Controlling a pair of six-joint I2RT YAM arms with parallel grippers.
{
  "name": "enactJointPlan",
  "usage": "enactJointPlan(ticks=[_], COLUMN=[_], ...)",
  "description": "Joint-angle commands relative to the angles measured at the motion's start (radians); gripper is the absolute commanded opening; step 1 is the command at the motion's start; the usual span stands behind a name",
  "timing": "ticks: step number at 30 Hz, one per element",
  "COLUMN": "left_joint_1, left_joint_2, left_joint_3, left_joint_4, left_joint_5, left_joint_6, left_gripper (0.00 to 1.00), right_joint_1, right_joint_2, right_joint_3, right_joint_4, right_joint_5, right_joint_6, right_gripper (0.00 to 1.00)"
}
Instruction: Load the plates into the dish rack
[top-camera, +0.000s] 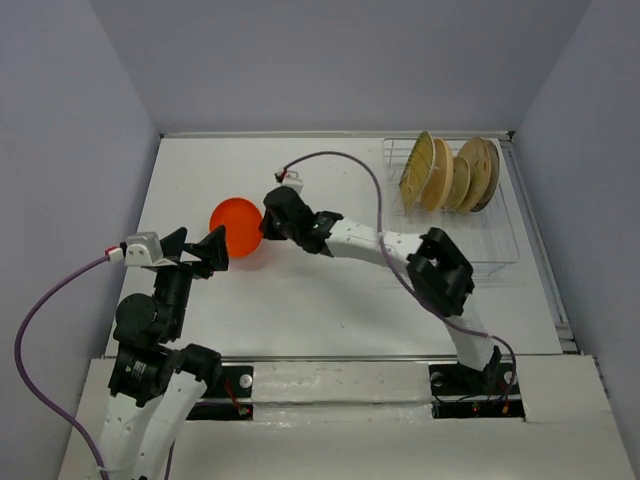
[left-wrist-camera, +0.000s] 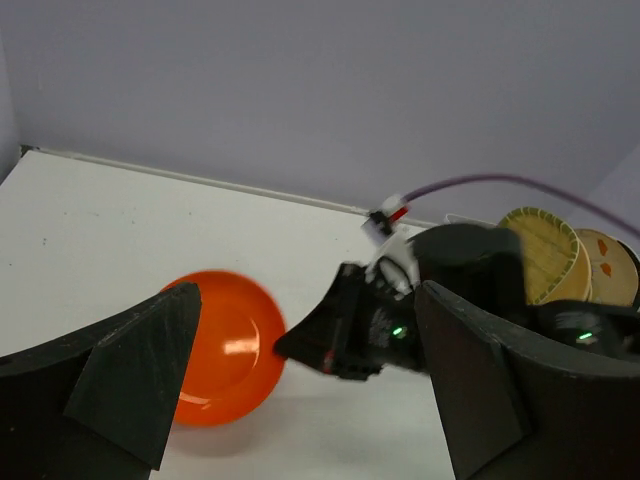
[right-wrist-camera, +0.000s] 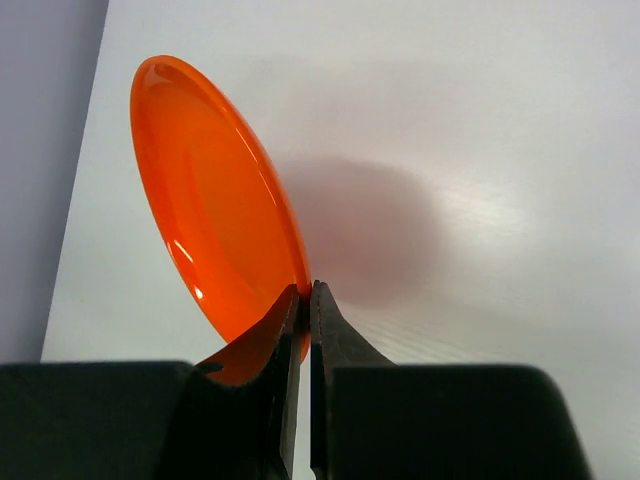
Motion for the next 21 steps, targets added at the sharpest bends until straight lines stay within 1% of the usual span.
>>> enactJointPlan(ticks=[1,2,3,4,5,7,8,9,12,15,16,19,20,21], left_joint_1=[-0.009,-0.010,-0.009,-0.010,-0.015,-0.025,-0.028,-0.033,-0.050,-0.055,-0.056,-0.059,-0.061,-0.064], left_joint_2=[-0.031,-0.038,-0.042,-0.048,-0.055,-0.055,-0.055,-0.055,-0.058,-0.059,-0.062,-0.070,-0.073,-0.078], left_joint_3=[-0.012,-0.012,-0.012,-0.012,-0.014,-0.014,-0.014,-0.014,-0.014,-0.014,-0.014,-0.014,-0.014,-0.014], left_joint_4=[0.071,0.071,0.072,0.071,0.072,0.072,0.071,0.069,0.066,0.063,0.063,0.061,0.061,0.061], left_joint_5=[0.019,0.023,0.023,0.021,0.018,0.016,0.018,0.016,0.012,0.013,0.013,0.013,0.013,0.013], left_joint_6=[0.010,0.010,0.012,0.012,0.012,0.015,0.016,0.016,0.016,0.016,0.015,0.015,0.015,0.015], left_gripper=[0.99,0.99,0.99,0.99,0.99,0.99,0.99,0.99,0.99,0.99,0.99,0.99,0.99,0.99], right_joint_1=[-0.098,-0.115,-0.133,-0.166,-0.182,-0.234,-0.250,-0.265,-0.325,-0.355,-0.356,-0.365,-0.365,-0.375], right_joint_2=[-0.297,-0.363,-0.394,-0.422,-0.448,-0.501,-0.509,-0.515,-0.506,-0.474,-0.460,-0.366,-0.365,-0.329], right_joint_3=[-0.015,-0.019,-0.023,-0.028,-0.032,-0.026,-0.010,-0.003,0.052,0.101,0.141,0.233,0.251,0.285], right_joint_4=[-0.205,-0.310,-0.352,-0.400,-0.488,-0.576,-0.651,-0.678,-0.786,-0.851,-0.867,-0.978,-0.979,-1.009], right_joint_5=[0.469,0.529,0.639,0.690,0.730,0.813,0.827,0.864,0.887,0.906,0.912,0.930,0.935,0.941], right_joint_6=[-0.332,-0.357,-0.380,-0.418,-0.431,-0.449,-0.457,-0.475,-0.480,-0.497,-0.507,-0.502,-0.497,-0.492], right_gripper=[0.07,0.07,0.07,0.07,0.07,0.07,0.07,0.07,0.07,0.07,0.07,0.07,0.07,0.07])
